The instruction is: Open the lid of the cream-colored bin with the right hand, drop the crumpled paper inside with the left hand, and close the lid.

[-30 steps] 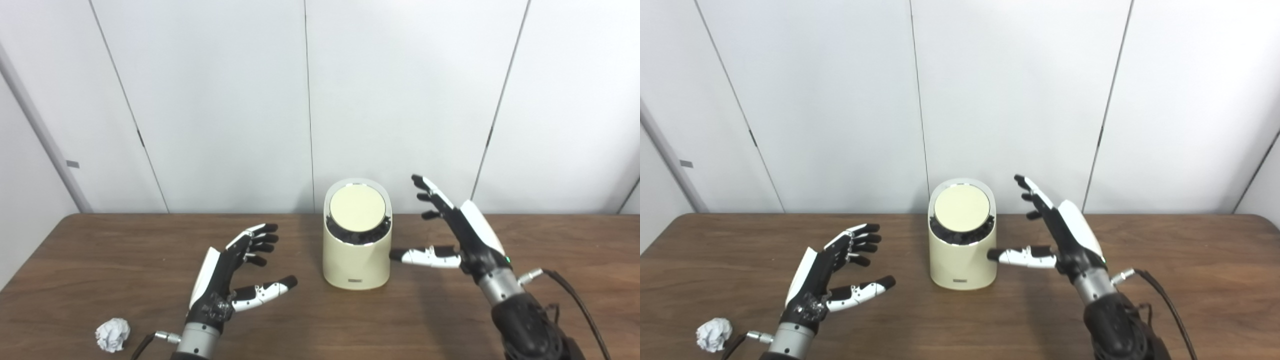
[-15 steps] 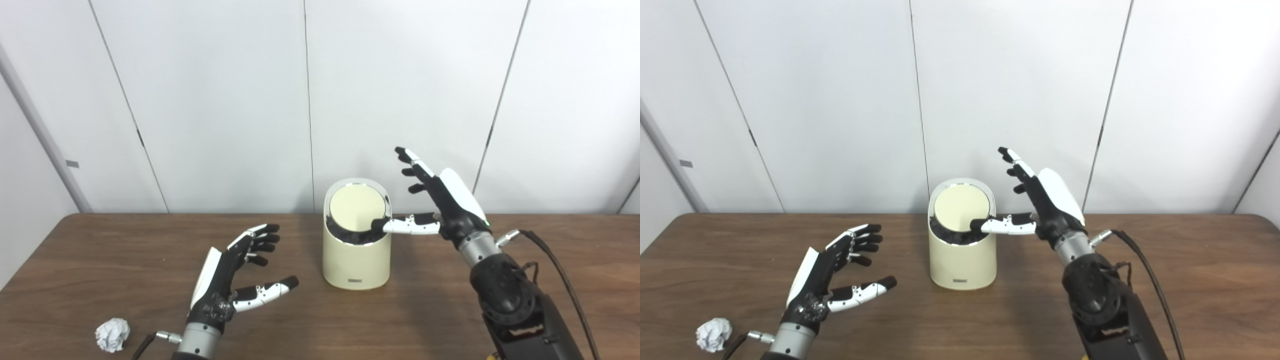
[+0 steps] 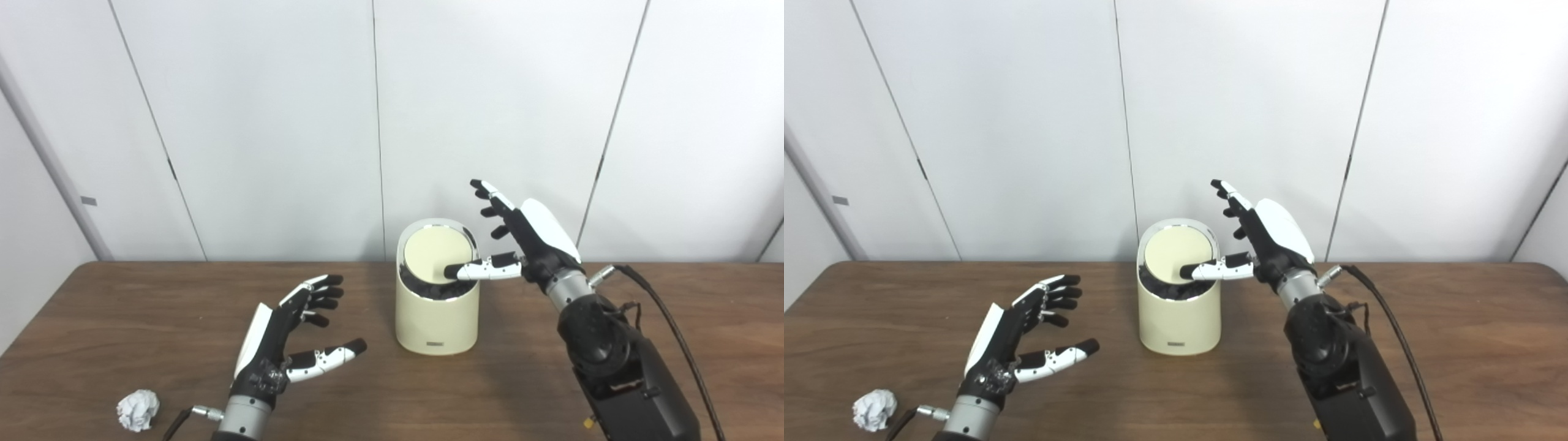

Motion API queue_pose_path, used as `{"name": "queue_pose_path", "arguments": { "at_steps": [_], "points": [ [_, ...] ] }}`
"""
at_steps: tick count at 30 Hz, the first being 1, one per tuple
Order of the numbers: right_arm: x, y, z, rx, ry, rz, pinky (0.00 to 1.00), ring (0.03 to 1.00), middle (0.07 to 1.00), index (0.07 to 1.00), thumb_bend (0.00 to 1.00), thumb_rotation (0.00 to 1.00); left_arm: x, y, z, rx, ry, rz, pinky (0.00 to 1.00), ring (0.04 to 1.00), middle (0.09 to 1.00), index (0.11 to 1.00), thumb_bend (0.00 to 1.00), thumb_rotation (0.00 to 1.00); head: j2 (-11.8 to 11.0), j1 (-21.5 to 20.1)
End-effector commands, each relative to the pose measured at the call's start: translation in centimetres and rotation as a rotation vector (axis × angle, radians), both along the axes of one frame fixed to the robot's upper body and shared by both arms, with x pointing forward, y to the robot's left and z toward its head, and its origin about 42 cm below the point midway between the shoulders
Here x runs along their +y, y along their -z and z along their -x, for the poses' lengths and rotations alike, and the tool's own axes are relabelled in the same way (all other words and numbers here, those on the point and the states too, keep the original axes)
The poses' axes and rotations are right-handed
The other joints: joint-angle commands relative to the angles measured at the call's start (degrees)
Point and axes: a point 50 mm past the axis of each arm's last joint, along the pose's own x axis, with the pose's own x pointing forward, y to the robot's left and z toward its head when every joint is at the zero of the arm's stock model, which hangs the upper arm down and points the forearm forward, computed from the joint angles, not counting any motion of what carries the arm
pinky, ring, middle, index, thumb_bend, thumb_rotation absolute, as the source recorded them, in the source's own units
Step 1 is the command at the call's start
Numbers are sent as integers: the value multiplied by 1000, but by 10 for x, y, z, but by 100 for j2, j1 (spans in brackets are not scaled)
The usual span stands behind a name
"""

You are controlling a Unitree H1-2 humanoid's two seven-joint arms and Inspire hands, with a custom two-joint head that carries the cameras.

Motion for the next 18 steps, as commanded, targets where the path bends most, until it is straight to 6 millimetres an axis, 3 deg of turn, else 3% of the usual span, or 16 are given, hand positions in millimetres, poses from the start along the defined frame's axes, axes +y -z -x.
{"name": "queue_pose_path", "arguments": {
  "at_steps": [1, 18],
  "points": [
    [8, -30, -7, -95, -12, -5, 709, 865, 920, 928, 768, 330, -4, -19, -3, -85, 17, 0, 624, 727, 755, 801, 760, 151, 3, 8],
    [17, -23, -20, -70, -6, 26, 663, 848, 915, 920, 779, 329, -4, -21, -1, -87, 18, -9, 622, 730, 758, 802, 755, 162, 49, 24]
  ]
}}
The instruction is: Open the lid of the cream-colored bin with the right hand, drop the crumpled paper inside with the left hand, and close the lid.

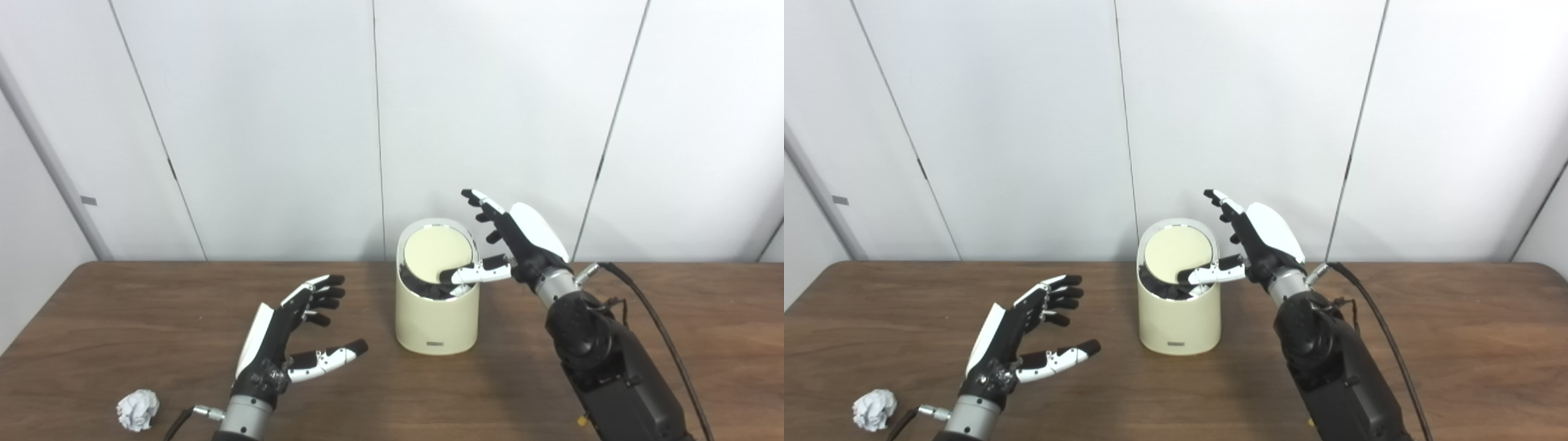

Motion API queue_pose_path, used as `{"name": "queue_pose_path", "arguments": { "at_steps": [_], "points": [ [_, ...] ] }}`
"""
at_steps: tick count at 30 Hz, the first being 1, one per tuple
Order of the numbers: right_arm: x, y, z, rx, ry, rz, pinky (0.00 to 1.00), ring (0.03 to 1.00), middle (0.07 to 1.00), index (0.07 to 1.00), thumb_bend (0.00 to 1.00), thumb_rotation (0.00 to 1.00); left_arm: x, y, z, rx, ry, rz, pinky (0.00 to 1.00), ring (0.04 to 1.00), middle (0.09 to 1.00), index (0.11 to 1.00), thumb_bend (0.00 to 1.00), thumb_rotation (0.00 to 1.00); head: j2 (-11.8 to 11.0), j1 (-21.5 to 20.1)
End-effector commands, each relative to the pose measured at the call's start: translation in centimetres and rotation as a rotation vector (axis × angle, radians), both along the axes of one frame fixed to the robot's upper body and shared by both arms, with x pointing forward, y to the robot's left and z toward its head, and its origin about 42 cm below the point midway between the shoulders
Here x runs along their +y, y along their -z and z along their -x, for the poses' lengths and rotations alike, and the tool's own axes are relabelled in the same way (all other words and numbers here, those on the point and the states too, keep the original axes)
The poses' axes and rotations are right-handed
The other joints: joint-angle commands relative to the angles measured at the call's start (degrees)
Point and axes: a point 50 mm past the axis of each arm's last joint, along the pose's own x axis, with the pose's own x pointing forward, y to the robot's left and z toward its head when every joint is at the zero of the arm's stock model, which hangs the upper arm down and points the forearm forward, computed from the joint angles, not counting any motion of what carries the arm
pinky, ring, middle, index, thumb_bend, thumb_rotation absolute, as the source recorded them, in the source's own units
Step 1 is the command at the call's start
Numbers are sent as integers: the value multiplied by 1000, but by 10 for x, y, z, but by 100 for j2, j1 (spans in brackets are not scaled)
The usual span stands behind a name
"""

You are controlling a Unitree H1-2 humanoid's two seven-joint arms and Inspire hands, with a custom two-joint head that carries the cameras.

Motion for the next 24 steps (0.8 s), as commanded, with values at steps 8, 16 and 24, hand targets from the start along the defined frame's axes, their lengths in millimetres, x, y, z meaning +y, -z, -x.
{"name": "queue_pose_path", "arguments": {
  "at_steps": [8, 16, 24],
  "points": [
    [13, -30, -9, -95, -23, 9, 693, 859, 908, 916, 776, 286, -3, -21, 0, -87, 9, -11, 609, 723, 757, 799, 760, 165, 37, 25],
    [16, -30, -8, -105, 5, 61, 675, 844, 900, 909, 769, 239, -3, -21, 1, -86, 10, -11, 614, 724, 757, 796, 759, 161, 60, 13],
    [20, -29, -8, -48, 76, 100, 682, 835, 898, 903, 737, 201, -1, -21, 2, -87, 13, -10, 600, 719, 760, 796, 755, 155, 95, 22]
  ]
}}
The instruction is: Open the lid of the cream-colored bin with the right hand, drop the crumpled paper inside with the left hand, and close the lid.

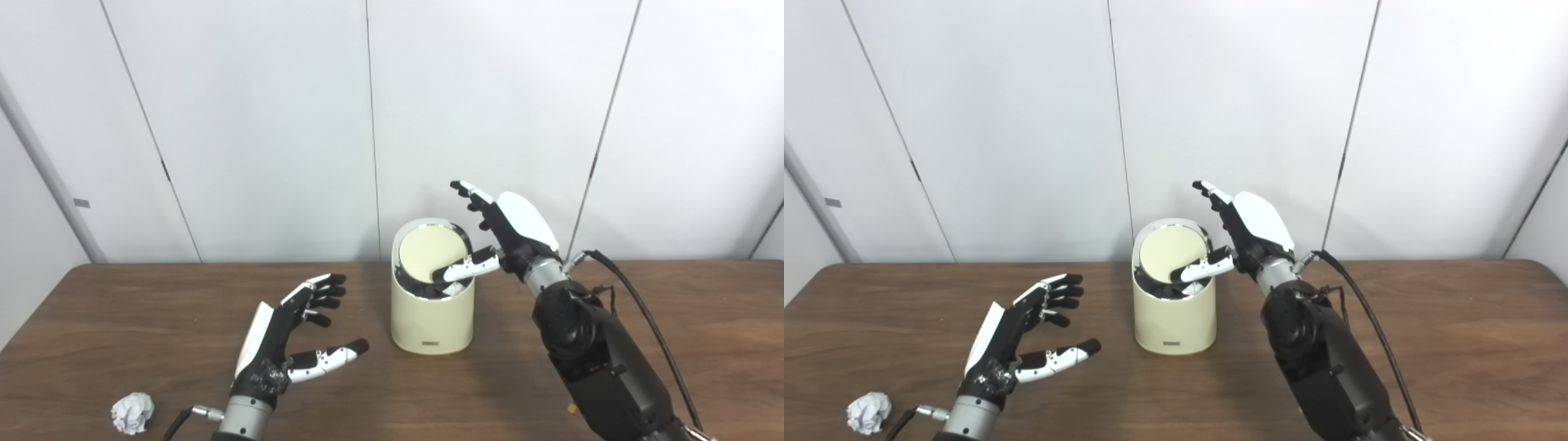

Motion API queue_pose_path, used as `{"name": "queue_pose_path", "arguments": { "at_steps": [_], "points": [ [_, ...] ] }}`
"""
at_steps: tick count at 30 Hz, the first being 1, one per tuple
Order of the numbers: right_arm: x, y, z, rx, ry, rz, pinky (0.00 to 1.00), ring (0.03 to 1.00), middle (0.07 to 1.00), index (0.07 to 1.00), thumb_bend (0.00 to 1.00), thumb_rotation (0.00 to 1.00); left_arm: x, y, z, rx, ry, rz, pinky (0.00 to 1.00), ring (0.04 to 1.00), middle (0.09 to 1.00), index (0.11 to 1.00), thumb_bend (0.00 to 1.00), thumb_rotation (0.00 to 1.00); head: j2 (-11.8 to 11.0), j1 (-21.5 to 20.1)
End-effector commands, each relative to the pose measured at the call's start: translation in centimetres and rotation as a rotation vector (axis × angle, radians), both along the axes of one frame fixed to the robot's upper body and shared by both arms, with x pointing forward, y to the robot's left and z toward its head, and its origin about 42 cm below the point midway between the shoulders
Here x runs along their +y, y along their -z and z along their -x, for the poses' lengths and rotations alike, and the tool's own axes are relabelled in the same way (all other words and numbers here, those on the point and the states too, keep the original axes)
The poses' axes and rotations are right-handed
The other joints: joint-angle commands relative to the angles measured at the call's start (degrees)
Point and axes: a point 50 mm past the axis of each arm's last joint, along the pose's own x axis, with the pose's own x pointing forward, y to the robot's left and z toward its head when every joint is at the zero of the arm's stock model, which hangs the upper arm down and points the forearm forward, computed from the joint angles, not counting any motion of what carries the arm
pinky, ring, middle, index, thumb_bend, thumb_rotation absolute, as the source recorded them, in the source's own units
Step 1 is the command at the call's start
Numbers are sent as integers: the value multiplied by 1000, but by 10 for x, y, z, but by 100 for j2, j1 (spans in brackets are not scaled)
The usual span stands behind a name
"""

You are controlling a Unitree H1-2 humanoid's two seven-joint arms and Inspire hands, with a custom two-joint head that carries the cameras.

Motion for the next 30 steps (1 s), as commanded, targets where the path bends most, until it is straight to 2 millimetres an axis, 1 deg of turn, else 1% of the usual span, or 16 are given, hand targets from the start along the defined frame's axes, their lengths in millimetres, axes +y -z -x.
{"name": "queue_pose_path", "arguments": {
  "at_steps": [1, 5, 10, 15, 22, 26, 28, 30],
  "points": [
    [5, -18, -4, -22, 39, 30, 682, 837, 900, 904, 733, 197, 0, -17, -1, -70, 10, -5, 600, 718, 760, 796, 755, 152, 7, 5],
    [8, -16, -4, 16, 77, 47, 684, 839, 901, 900, 731, 176, 0, -18, 0, -69, 6, -9, 600, 718, 760, 797, 755, 151, 16, 9],
    [10, -15, -5, 42, 110, 75, 650, 812, 884, 885, 757, 121, 1, -18, 0, -66, 5, -10, 613, 723, 763, 799, 759, 164, 21, 1],
    [9, -14, -5, 74, 129, 79, 645, 805, 885, 881, 766, 106, 1, -18, 0, -65, 4, -10, 611, 722, 761, 799, 755, 163, 15, 1],
    [6, -15, -2, 102, 110, 37, 646, 826, 900, 894, 746, 180, 2, -18, -1, -67, 6, -6, 608, 722, 759, 800, 755, 152, 0, -7],
    [1, -19, 0, 102, 102, -4, 677, 838, 905, 894, 726, 226, 2, -18, -2, -69, 5, -9, 612, 722, 759, 798, 756, 155, -8, -4],
    [-3, -22, 2, 92, 102, -27, 684, 830, 904, 894, 716, 256, 2, -18, -2, -69, 5, -9, 610, 722, 758, 797, 760, 157, -17, -5],
    [-7, -25, 3, 72, 108, -46, 667, 817, 899, 891, 710, 299, 2, -18, -2, -69, 5, -9, 607, 718, 758, 797, 761, 163, -17, -5]
  ]
}}
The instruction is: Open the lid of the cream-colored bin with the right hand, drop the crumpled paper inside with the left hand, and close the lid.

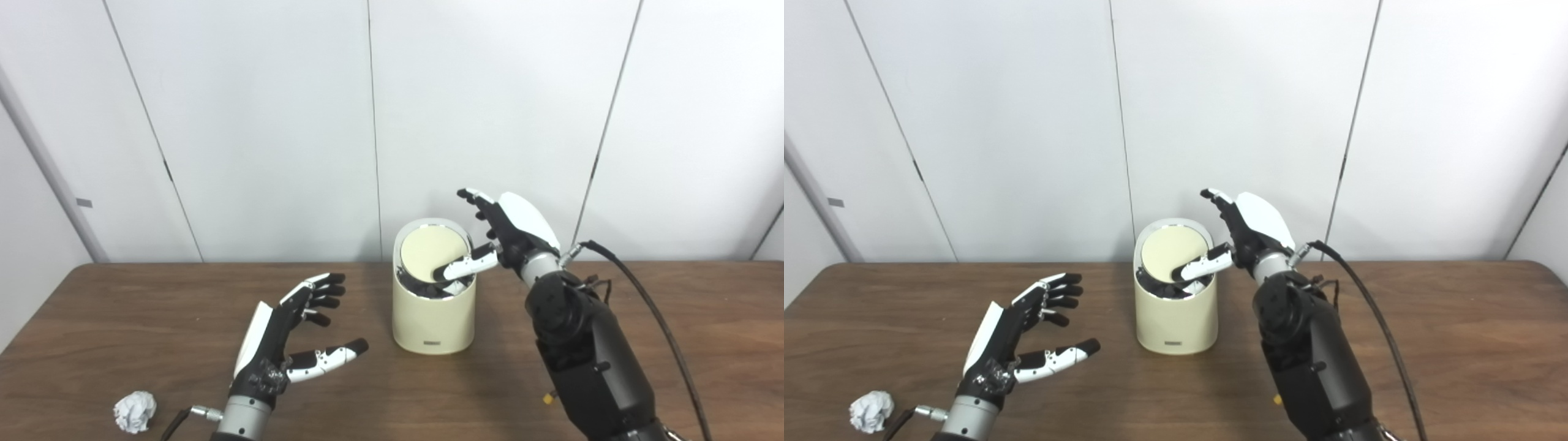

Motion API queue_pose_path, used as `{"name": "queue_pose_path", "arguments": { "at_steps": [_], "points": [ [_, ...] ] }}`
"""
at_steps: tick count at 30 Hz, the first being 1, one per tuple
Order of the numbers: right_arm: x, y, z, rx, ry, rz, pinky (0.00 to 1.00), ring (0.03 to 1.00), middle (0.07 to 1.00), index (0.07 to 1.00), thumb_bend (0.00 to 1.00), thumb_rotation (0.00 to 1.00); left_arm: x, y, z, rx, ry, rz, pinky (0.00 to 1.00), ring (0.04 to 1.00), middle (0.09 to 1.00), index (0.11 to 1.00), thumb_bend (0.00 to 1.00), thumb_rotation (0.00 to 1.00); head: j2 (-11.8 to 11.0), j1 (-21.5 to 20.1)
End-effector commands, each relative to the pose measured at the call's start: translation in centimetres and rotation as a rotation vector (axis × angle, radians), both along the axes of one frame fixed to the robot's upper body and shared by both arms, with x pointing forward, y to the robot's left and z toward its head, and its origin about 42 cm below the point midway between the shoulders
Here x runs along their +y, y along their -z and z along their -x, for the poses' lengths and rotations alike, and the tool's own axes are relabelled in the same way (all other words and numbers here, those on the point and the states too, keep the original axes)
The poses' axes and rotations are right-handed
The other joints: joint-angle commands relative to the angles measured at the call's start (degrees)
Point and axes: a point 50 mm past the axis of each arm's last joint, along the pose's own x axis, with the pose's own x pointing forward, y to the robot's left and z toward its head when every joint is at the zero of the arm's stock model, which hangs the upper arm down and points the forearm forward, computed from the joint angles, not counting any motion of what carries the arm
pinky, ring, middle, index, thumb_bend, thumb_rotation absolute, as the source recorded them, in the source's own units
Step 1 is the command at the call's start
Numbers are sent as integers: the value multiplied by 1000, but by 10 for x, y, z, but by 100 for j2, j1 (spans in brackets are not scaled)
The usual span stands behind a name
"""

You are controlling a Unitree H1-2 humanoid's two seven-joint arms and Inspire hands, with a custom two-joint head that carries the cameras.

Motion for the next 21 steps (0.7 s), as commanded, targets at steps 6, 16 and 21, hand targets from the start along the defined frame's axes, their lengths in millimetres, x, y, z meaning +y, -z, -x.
{"name": "queue_pose_path", "arguments": {
  "at_steps": [6, 16, 21],
  "points": [
    [-28, -25, 3, -118, 14, -99, 628, 795, 880, 876, 676, 393, -1, -17, -3, -67, 11, -10, 610, 720, 762, 799, 760, 162, 18, -13],
    [-78, 1, 27, -159, 54, -256, 679, 848, 914, 872, 679, 491, 0, -17, -4, -63, 11, 0, 628, 735, 763, 799, 760, 162, 26, -26],
    [-94, 24, 44, -172, 38, -275, 661, 834, 936, 878, 652, 499, 0, -18, -5, -67, 10, -3, 621, 730, 759, 799, 760, 180, 29, -25]
  ]
}}
